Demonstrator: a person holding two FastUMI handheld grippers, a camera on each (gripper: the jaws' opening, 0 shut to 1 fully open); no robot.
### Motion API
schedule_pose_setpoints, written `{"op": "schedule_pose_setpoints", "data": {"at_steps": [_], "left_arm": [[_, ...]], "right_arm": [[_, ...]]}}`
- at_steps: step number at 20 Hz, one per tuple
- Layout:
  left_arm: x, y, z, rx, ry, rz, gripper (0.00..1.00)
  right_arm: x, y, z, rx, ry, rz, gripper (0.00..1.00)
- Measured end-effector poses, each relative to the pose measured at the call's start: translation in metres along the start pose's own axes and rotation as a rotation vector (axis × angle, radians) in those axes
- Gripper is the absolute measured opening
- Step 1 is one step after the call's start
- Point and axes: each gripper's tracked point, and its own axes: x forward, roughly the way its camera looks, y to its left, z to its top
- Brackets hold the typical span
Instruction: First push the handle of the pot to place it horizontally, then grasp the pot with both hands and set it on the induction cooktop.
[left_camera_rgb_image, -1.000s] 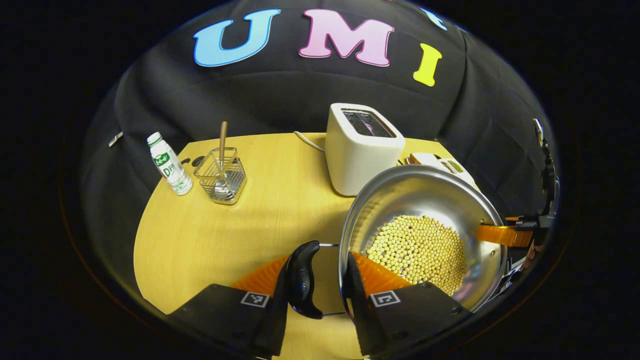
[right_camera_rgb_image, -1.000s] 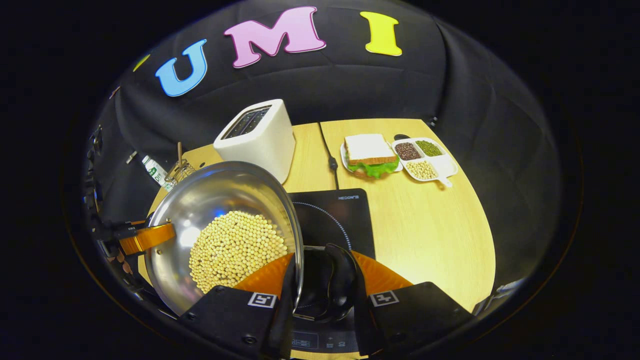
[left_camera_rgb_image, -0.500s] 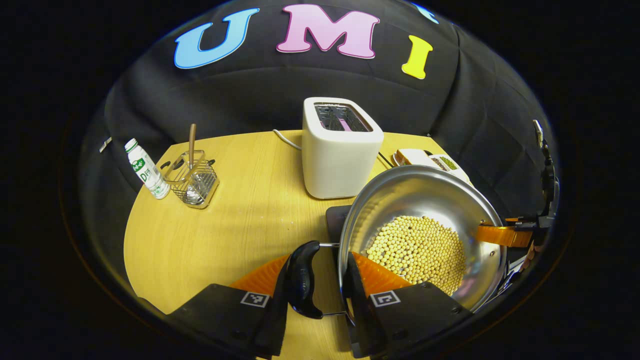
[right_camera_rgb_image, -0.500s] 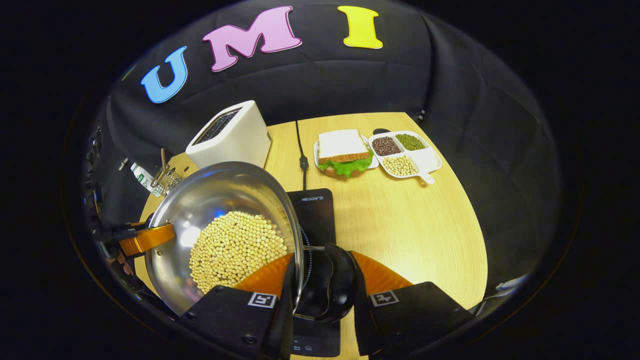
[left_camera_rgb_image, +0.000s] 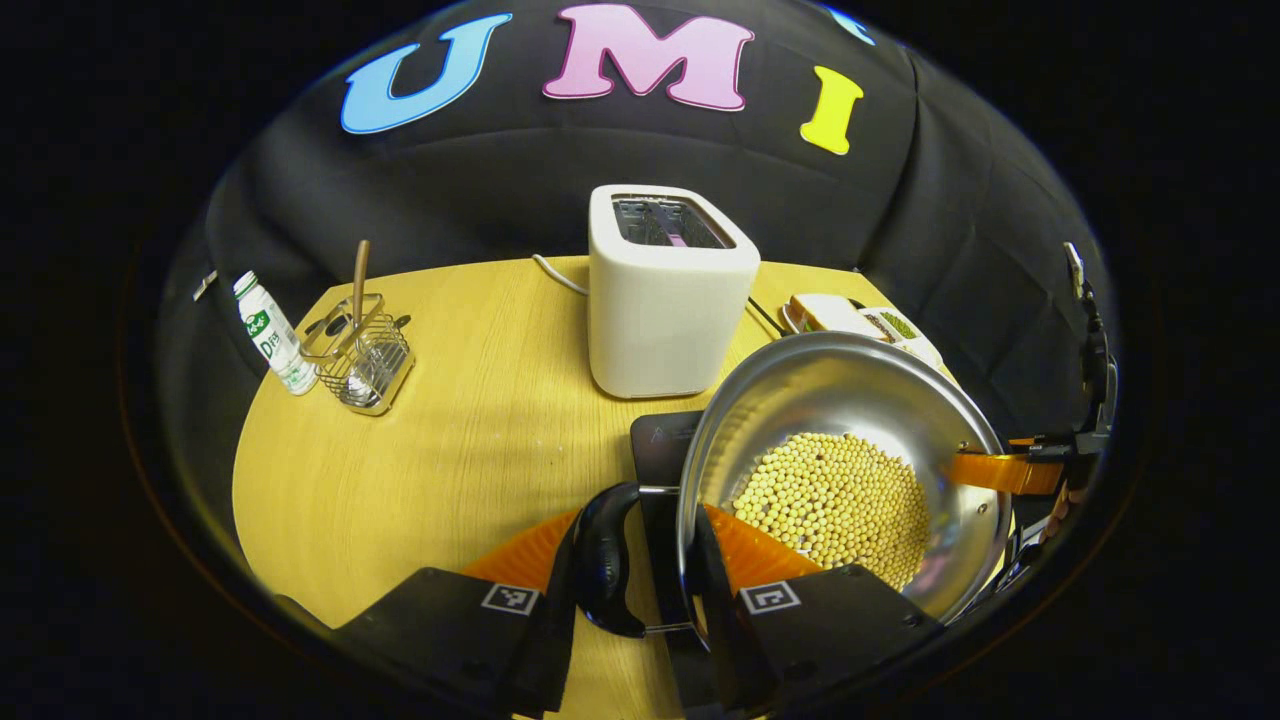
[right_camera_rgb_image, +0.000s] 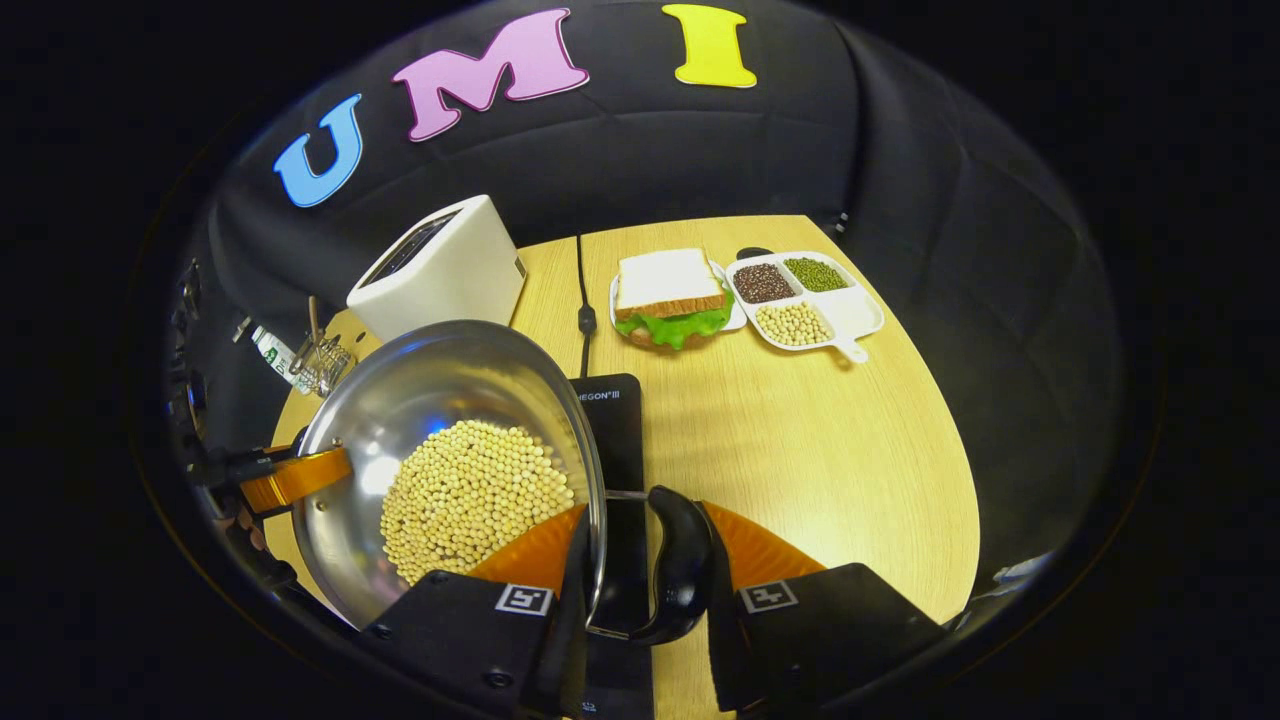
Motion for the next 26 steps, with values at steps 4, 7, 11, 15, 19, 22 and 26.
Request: {"op": "schedule_pose_setpoints", "data": {"at_steps": [4,7,11,15,19,22,26], "left_arm": [[0.001,0.002,0.0,-0.003,-0.004,-0.002,0.59],[0.001,0.002,-0.001,-0.007,-0.001,0.004,0.61],[-0.007,0.0,0.009,0.041,-0.03,0.013,0.86],[-0.007,0.0,0.007,0.053,-0.024,0.029,0.96],[-0.016,-0.006,0.008,0.038,-0.044,0.027,0.96],[-0.034,-0.007,0.018,0.061,-0.096,0.048,0.96],[-0.07,-0.013,0.038,0.056,-0.192,0.061,0.96]], "right_arm": [[0.0,0.002,0.002,0.016,-0.003,0.008,0.53],[-0.002,0.001,0.002,0.028,-0.003,0.009,0.54],[-0.007,0.001,0.01,0.064,-0.032,0.0,0.76],[-0.012,0.0,0.012,0.067,-0.05,-0.021,0.98],[-0.024,0.0,0.019,0.057,-0.089,-0.028,0.98],[-0.046,0.001,0.034,0.067,-0.162,-0.031,0.99],[-0.083,0.003,0.059,0.039,-0.272,-0.038,0.99]]}}
